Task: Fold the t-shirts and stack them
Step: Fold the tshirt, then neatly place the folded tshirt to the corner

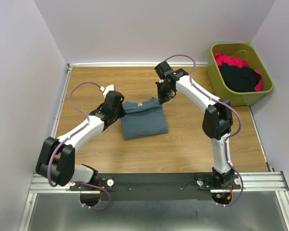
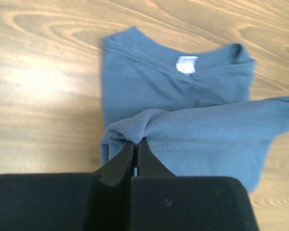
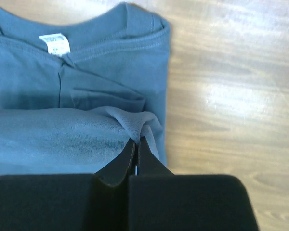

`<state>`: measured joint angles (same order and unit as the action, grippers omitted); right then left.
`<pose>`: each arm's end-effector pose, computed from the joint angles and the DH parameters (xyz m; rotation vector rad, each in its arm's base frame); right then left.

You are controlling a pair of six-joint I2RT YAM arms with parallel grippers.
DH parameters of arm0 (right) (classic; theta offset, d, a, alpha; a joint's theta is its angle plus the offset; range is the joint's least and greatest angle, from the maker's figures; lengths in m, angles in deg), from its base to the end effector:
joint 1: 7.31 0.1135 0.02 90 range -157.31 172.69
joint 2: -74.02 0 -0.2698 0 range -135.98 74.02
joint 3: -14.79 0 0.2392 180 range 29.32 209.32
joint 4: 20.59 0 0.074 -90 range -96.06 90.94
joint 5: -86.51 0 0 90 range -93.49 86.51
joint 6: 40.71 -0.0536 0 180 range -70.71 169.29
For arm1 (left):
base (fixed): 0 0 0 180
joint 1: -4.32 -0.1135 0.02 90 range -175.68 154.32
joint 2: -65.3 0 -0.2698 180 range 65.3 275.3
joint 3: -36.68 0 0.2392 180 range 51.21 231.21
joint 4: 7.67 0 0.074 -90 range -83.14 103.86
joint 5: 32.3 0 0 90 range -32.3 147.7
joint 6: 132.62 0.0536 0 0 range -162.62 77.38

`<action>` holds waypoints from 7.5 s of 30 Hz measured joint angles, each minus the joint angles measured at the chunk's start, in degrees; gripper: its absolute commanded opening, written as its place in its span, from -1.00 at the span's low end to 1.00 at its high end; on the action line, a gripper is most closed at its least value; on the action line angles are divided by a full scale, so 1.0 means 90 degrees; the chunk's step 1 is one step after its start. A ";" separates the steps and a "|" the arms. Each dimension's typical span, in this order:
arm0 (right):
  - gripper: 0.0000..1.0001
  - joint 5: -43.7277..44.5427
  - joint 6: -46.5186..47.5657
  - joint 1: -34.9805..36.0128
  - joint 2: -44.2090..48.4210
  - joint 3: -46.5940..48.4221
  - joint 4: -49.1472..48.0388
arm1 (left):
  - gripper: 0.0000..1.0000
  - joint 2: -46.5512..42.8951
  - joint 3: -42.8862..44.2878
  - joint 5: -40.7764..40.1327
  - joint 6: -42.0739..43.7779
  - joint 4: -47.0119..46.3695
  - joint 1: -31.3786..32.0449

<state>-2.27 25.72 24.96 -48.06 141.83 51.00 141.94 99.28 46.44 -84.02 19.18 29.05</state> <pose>0.3830 0.2405 0.2457 -0.2034 2.7538 0.2414 0.2636 -0.1099 0.2351 -0.4349 2.2557 -0.3825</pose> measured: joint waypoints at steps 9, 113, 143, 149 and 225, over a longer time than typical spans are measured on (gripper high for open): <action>-0.99 0.0325 -0.0245 -0.0131 -0.0085 -0.0821 -0.0996 | -0.99 0.1224 -0.0068 -0.0012 0.0568 -0.1253 -0.0090; 0.03 -0.6135 -0.2968 -0.0056 0.1644 -0.5979 -0.9544 | 0.25 -0.3228 -0.2035 0.0957 0.0126 -0.1052 -0.0316; -0.05 -0.5353 -0.2752 -0.1515 0.0427 -0.3842 -0.8784 | -0.06 0.0529 -0.0192 0.1528 0.0918 -0.2701 -0.0440; -0.05 -0.5292 -0.2589 -0.1761 -0.0245 -0.3757 -0.8493 | -0.15 0.2125 0.0763 0.1972 0.1112 -0.2990 -0.0539; 0.33 -0.2378 -0.0583 -0.1290 0.4078 -0.6938 -0.4881 | 0.09 0.0459 -0.2212 0.1163 -0.2244 -0.2681 0.0471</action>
<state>-23.67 20.48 13.36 -11.36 79.39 7.07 146.07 79.37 56.91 -104.22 -4.95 33.29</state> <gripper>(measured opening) 0.663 0.598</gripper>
